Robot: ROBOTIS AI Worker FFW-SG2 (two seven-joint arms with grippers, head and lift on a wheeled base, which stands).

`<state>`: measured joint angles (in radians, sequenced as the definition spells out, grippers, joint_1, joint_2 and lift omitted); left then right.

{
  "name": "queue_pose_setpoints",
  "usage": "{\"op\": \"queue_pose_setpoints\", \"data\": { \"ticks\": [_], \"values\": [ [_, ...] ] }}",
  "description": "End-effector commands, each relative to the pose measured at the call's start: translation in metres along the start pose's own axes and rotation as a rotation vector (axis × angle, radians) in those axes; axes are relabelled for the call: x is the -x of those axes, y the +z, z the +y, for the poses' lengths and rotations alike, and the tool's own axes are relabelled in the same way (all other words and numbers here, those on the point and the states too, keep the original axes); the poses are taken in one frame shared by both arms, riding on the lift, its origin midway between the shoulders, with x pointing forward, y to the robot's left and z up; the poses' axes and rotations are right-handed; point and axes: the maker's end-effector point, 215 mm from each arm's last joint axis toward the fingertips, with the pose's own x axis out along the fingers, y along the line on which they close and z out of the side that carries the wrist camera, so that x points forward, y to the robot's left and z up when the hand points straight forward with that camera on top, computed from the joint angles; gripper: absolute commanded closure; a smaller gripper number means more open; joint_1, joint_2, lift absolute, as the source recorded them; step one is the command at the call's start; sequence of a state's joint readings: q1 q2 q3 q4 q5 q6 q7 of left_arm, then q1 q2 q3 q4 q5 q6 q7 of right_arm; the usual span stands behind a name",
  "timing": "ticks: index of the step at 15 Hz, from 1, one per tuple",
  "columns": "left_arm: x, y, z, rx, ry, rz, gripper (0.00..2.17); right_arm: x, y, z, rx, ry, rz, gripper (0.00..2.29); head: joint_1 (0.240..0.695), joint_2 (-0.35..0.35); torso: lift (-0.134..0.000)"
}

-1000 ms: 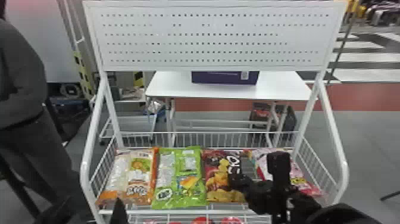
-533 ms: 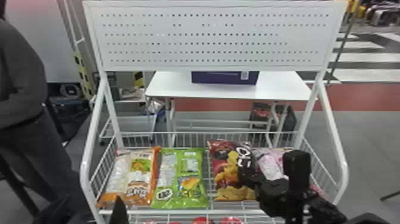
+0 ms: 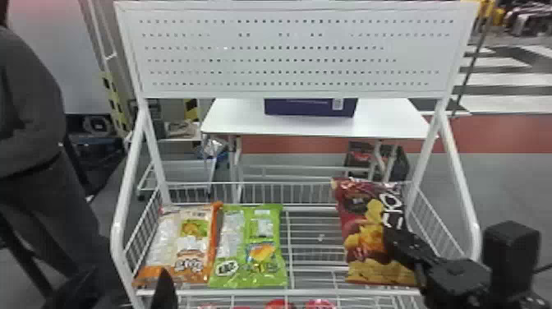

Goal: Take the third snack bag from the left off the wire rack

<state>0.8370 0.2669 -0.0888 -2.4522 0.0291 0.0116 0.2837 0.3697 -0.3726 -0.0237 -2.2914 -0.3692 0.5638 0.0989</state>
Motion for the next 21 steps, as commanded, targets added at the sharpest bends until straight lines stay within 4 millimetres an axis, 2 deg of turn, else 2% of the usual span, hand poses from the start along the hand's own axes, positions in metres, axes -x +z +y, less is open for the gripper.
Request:
{"op": "queue_pose_setpoints", "data": {
  "ticks": [1, 4, 9, 21],
  "values": [
    [0.001, 0.000, 0.004, -0.006, 0.005, 0.001, 0.14, 0.040, -0.009, -0.025, -0.006, -0.049, 0.010, 2.22, 0.499, 0.000, 0.000],
    [0.000, 0.001, 0.006, -0.008, 0.009, -0.001, 0.14, 0.078, -0.001, -0.052, -0.041, -0.081, -0.067, 2.22, 0.499, 0.000, 0.000],
    [-0.002, 0.003, 0.005, 0.000, 0.007, -0.008, 0.14, 0.108, 0.012, -0.065, -0.042, -0.093, -0.138, 2.22, 0.499, 0.000, 0.000],
    [-0.001, 0.006, 0.006, -0.002, 0.009, -0.011, 0.14, 0.114, 0.014, -0.063, -0.044, -0.087, -0.141, 2.22, 0.499, 0.000, 0.000]
  ]
}}
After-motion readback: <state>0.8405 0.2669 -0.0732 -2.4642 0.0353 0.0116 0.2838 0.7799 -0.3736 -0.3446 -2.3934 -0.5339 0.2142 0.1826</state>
